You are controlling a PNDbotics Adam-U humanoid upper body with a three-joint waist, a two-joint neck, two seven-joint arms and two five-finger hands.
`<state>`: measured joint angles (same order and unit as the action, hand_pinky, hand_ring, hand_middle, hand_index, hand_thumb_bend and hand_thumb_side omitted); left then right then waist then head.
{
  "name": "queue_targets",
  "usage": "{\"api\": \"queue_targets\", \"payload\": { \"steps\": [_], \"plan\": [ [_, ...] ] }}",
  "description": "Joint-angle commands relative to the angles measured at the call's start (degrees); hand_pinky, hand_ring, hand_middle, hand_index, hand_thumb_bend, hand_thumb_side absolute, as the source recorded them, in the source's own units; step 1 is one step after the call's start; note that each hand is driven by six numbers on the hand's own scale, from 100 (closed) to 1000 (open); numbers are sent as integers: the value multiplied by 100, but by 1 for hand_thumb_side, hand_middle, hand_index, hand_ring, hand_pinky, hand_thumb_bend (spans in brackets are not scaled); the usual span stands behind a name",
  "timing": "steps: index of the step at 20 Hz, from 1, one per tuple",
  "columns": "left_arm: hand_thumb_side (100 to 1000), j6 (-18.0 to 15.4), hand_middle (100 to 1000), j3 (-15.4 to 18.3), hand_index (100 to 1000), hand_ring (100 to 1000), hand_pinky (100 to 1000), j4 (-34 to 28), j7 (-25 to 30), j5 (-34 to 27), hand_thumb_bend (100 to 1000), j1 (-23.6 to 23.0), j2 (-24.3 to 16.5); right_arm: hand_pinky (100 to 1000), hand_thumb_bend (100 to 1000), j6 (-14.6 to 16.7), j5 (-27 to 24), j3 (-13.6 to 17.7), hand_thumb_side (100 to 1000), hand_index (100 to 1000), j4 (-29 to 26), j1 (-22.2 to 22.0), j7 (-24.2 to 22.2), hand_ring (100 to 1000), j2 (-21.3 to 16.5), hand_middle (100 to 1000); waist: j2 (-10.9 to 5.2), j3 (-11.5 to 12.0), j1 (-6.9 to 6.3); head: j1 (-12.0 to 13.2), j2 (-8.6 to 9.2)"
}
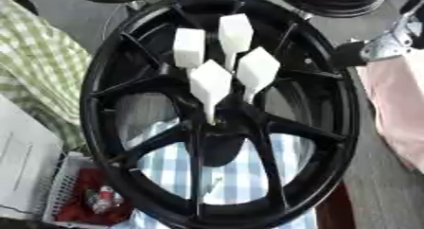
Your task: Pull the pin out of the wheel hub.
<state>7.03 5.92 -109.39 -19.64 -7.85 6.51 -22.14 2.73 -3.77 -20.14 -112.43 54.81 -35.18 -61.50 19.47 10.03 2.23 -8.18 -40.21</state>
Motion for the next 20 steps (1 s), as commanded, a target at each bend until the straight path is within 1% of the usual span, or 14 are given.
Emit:
{"api": "queue_targets", "payload": {
  "steps": [1, 5, 7, 10, 15, 20],
  "plan": [
    [672, -3, 668, 106, 705, 583, 736, -67, -36, -4, 491, -32, -137, 832, 503, -88, 302, -155, 271, 800, 196, 321, -222, 757, 222, 722, 13, -9, -51, 31, 27],
    [672, -12, 668, 170, 705, 582, 736, -65, -95, -12, 491, -99, -119, 824, 496, -121, 572, -317, 268, 802, 332, 596, -480, 753, 487, 729, 46, -37, -104, 64, 27],
    [671, -19, 668, 230, 705, 582, 736, -61, -152, -21, 491, -155, -112, 821, 495, -136, 738, -427, 266, 802, 370, 735, -708, 754, 654, 731, 65, -64, -146, 103, 45],
    [671, -25, 668, 271, 705, 582, 736, -54, -199, -28, 490, -201, -120, 821, 498, -173, 872, -526, 267, 803, 427, 843, -972, 758, 835, 736, 66, -111, -173, 165, 72],
    [672, -27, 668, 304, 705, 581, 737, -26, -230, -22, 490, -258, -116, 823, 494, -320, 948, -599, 257, 809, 388, 928, -1135, 771, 1051, 749, 39, -167, -185, 240, 184],
    [672, -32, 668, 333, 705, 581, 737, -10, -259, -16, 489, -320, -114, 821, 487, -485, 1091, -642, 238, 810, 320, 905, -1202, 771, 1195, 748, 11, -203, -181, 267, 244]
  ]
}}
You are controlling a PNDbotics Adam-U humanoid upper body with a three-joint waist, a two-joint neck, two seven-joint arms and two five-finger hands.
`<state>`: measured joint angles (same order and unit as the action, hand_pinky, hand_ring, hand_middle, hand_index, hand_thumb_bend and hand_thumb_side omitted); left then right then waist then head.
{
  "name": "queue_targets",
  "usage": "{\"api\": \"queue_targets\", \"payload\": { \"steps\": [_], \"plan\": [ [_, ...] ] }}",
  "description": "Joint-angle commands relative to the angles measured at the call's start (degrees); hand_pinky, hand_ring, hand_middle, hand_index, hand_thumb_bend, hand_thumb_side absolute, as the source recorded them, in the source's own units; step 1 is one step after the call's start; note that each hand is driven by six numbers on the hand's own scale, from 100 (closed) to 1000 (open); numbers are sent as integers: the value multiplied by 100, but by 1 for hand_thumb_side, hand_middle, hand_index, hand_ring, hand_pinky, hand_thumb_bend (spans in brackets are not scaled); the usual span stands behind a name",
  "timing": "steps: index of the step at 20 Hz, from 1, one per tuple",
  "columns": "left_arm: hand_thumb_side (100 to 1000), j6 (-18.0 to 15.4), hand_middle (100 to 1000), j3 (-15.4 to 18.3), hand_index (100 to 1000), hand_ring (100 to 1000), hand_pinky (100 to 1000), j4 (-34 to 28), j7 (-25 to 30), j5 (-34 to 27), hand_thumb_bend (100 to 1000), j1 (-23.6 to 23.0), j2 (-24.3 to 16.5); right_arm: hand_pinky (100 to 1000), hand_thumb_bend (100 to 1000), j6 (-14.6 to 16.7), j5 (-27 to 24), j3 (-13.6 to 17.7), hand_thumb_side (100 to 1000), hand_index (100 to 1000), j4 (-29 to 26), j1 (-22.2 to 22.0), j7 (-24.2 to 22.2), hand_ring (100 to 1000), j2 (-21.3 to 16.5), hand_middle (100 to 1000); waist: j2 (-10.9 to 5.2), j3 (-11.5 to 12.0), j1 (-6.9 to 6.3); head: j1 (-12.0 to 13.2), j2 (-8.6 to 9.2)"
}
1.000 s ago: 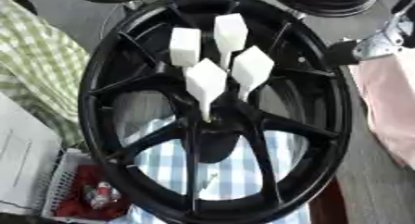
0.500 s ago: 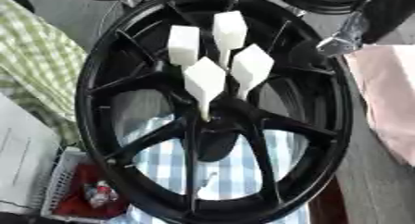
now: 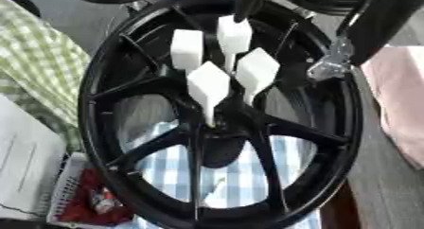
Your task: Pull the pin out of the wheel hub.
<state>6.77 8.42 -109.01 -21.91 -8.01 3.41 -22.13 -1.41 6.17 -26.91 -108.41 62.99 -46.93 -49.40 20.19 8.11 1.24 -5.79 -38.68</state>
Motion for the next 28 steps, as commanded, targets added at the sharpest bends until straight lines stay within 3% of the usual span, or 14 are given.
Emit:
{"api": "queue_targets", "payload": {
  "steps": [1, 9, 18, 28],
  "plan": [
    [672, -7, 668, 84, 705, 581, 737, -48, -32, -2, 489, -14, -114, 821, 479, -87, 122, 29, 235, 809, -86, 80, -40, 770, 12, 747, -62, -15, -82, 37, 102],
    [673, -8, 668, 61, 705, 580, 737, -41, -2, -14, 487, -2, -90, 822, 463, -44, 325, 7, 209, 806, -35, 15, -74, 763, 203, 741, -48, -22, -74, 68, 106],
    [673, -9, 668, 40, 705, 580, 737, -31, 27, -24, 483, 35, -62, 811, 435, 107, 1002, -1, 166, 790, 98, -170, 3, 746, 311, 721, -3, 10, -84, 29, 94],
    [673, -11, 668, 24, 705, 579, 738, -27, 49, -37, 479, 65, -52, 789, 432, 284, 1199, -44, 160, 775, 281, -260, -199, 720, 363, 699, 64, 40, -108, -37, 65]
  ]
}}
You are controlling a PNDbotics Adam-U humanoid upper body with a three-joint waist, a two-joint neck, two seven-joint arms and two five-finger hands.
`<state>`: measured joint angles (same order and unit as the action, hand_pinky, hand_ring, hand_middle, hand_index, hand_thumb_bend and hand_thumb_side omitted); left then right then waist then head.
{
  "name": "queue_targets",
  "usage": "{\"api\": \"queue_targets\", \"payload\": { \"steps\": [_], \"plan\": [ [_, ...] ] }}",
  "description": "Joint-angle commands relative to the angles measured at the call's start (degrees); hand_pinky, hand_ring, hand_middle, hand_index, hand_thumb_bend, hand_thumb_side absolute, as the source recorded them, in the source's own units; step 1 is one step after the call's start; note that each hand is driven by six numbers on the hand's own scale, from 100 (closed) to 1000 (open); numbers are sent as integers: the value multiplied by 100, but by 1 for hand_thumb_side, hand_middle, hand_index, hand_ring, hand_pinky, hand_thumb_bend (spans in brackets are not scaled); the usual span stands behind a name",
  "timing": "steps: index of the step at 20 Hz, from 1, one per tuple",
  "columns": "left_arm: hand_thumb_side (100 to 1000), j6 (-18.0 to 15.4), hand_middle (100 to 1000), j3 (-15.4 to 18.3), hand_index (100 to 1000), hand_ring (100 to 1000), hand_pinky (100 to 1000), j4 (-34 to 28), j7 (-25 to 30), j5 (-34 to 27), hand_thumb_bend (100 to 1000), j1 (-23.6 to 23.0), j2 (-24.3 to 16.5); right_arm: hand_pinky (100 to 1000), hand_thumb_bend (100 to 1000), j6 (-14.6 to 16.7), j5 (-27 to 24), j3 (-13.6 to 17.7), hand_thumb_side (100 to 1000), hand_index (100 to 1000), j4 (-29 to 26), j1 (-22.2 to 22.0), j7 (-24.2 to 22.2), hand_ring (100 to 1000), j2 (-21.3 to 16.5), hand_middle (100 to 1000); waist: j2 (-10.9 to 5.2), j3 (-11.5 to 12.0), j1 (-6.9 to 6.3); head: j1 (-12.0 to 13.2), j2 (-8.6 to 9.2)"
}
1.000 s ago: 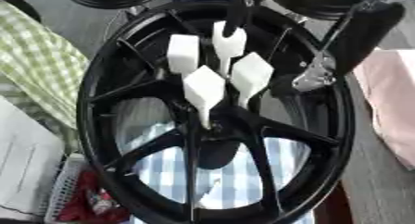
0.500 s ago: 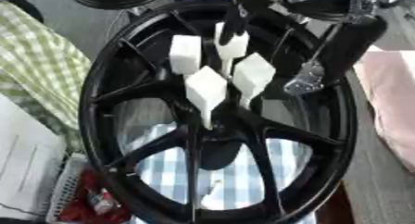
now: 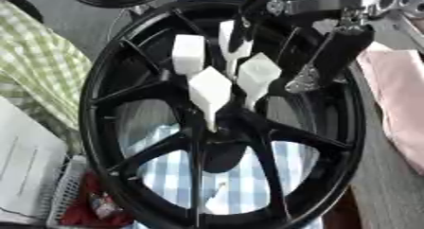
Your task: Pull the pin out of the wheel hub.
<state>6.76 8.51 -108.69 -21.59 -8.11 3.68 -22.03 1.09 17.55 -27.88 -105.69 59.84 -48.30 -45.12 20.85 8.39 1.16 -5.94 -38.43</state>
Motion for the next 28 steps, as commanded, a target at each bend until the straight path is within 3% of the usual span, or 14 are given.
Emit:
{"api": "queue_targets", "payload": {
  "steps": [1, 28],
  "plan": [
    [674, -11, 668, 14, 705, 579, 738, -61, 18, -27, 480, 42, -61, 789, 432, 45, 65, 54, 160, 775, 17, 49, -88, 719, -66, 699, 3, 15, -101, -24, 33],
    [677, -16, 668, -13, 705, 576, 739, -64, 57, -61, 472, 67, -25, 779, 416, 81, 232, 25, 128, 758, 433, -160, 6, 707, 56, 684, 94, 58, -123, -50, 49]
  ]
}}
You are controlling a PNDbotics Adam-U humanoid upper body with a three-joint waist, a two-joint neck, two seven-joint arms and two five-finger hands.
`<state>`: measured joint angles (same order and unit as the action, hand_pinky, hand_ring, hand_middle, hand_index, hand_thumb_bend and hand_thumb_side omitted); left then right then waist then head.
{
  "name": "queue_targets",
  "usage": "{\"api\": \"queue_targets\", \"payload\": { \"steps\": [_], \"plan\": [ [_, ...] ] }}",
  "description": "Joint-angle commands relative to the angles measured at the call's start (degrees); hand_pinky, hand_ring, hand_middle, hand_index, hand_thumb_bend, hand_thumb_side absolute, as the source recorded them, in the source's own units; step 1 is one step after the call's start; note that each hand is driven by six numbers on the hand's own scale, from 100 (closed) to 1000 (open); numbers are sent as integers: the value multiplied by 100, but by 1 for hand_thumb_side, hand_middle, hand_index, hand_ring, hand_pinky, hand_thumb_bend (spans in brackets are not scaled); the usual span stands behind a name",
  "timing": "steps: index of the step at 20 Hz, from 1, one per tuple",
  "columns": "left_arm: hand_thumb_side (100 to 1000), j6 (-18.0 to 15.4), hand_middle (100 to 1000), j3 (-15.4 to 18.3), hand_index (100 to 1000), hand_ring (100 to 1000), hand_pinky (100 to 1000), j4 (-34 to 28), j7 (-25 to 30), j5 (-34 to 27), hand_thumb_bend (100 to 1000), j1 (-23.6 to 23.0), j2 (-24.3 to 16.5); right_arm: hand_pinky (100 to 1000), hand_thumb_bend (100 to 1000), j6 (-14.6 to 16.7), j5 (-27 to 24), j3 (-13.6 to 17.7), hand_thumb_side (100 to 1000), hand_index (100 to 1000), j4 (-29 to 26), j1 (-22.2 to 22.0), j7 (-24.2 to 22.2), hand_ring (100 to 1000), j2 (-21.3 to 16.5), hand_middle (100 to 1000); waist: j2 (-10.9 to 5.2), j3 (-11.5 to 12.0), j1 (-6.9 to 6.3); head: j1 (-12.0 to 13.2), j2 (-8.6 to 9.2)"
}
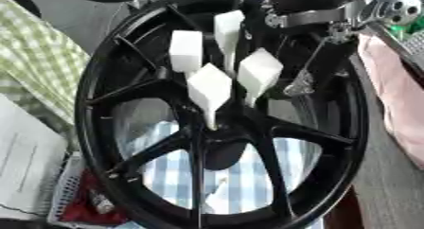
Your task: Pull the pin out of the wheel hub.
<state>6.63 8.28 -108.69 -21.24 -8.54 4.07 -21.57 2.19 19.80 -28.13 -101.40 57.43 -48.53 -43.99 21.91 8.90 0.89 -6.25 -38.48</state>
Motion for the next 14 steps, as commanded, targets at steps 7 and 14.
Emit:
{"api": "queue_targets", "payload": {
  "steps": [7, 14],
  "plan": [
    [679, -3, 668, 2, 705, 577, 740, -64, 33, -19, 470, 39, -75, 774, 410, -156, -154, 74, 115, 743, -86, 148, -58, 698, -68, 663, -23, -2, -94, -14, 44],
    [679, -3, 668, 4, 705, 578, 740, -62, 37, -18, 469, 38, -70, 767, 394, -234, -203, 94, 100, 731, -117, 178, -132, 687, -83, 646, -31, 3, -85, -10, 55]
  ]
}}
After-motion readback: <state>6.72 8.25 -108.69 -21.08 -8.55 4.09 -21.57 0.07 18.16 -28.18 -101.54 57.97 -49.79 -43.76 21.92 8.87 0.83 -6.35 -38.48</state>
